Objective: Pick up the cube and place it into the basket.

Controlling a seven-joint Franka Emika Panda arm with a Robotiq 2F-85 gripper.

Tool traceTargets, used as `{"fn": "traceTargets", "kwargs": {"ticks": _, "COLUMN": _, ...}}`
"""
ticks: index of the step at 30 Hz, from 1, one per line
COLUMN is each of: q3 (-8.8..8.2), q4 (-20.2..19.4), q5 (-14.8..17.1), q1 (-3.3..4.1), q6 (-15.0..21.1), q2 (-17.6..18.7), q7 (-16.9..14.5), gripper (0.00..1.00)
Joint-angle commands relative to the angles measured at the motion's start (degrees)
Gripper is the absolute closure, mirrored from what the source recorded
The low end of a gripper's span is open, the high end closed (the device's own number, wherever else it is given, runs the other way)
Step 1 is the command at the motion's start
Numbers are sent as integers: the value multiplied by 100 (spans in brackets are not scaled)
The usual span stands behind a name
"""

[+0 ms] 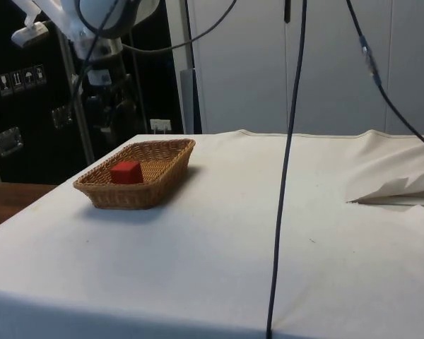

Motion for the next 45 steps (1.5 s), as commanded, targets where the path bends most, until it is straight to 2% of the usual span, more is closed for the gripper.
{"fn": "traceTargets", "kwargs": {"ticks": 1, "q3": -11, "q4": -132, "q5": -29, "q1": 17, "q6": 86, "q2": -120, "q7": 0, "gripper": 0}}
{"fn": "traceTargets", "kwargs": {"ticks": 5, "q3": -6, "q4": -304, "q5": -57, "q1": 29, "q6": 109, "q2": -309, "q7": -17, "gripper": 0}}
{"fn": "traceTargets", "kwargs": {"ticks": 6, "q3": 0, "q4": -246, "q5": -40, "q1": 17, "q6": 17, "q2": -269, "q7": -11, "gripper": 0}}
{"fn": "traceTargets", "kwargs": {"ticks": 7, "q3": -6, "q4": -390, "q5": -69, "q1": 34, "q6": 126, "q2": -401, "q7": -23, "gripper": 0}}
{"fn": "traceTargets", "kwargs": {"ticks": 14, "q3": -6, "q4": -688, "q5": -109, "q1": 52, "q6": 201, "q2": -705, "q7": -34, "gripper": 0}}
{"fn": "traceTargets", "kwargs": {"ticks": 15, "q3": 0, "q4": -596, "q5": -86, "q1": 34, "q6": 86, "q2": -642, "q7": -34, "gripper": 0}}
{"fn": "traceTargets", "kwargs": {"ticks": 16, "q3": -6, "q4": -779, "q5": -120, "q1": 52, "q6": 229, "q2": -796, "q7": -34, "gripper": 0}}
{"fn": "traceTargets", "kwargs": {"ticks": 22, "q3": -6, "q4": -1117, "q5": -160, "q1": 69, "q6": 367, "q2": -1094, "q7": -29, "gripper": 0}}
{"fn": "traceTargets", "kwargs": {"ticks": 24, "q3": 0, "q4": -1083, "q5": -138, "q1": 57, "q6": 281, "q2": -1077, "q7": -34, "gripper": 0}}
{"fn": "traceTargets", "kwargs": {"ticks": 25, "q3": -6, "q4": -1215, "q5": -172, "q1": 74, "q6": 407, "q2": -1180, "q7": -23, "gripper": 0}}
{"fn": "traceTargets", "kwargs": {"ticks": 32, "q3": -11, "q4": -1627, "q5": -218, "q1": 92, "q6": 607, "q2": -1541, "q7": 0, "gripper": 0}}
{"fn": "traceTargets", "kwargs": {"ticks": 33, "q3": 6, "q4": -1570, "q5": -172, "q1": 69, "q6": 516, "q2": -1490, "q7": -34, "gripper": 0}}
{"fn": "traceTargets", "kwargs": {"ticks": 34, "q3": -11, "q4": -1684, "q5": -223, "q1": 92, "q6": 636, "q2": -1587, "q7": 0, "gripper": 0}}
{"fn": "traceTargets", "kwargs": {"ticks": 39, "q3": -6, "q4": -2000, "q5": -258, "q1": 92, "q6": 819, "q2": -1828, "q7": 11, "gripper": 0}}
{"fn": "traceTargets", "kwargs": {"ticks": 40, "q3": 11, "q4": -1908, "q5": -212, "q1": 74, "q6": 693, "q2": -1765, "q7": -29, "gripper": 0}}
{"fn": "traceTargets", "kwargs": {"ticks": 41, "q3": 0, "q4": -2057, "q5": -264, "q1": 92, "q6": 854, "q2": -1868, "q7": 11, "gripper": 0}}
{"fn": "traceTargets", "kwargs": {"ticks": 45, "q3": 0, "q4": -2320, "q5": -275, "q1": 92, "q6": 1026, "q2": -2057, "q7": 6, "gripper": 0}}
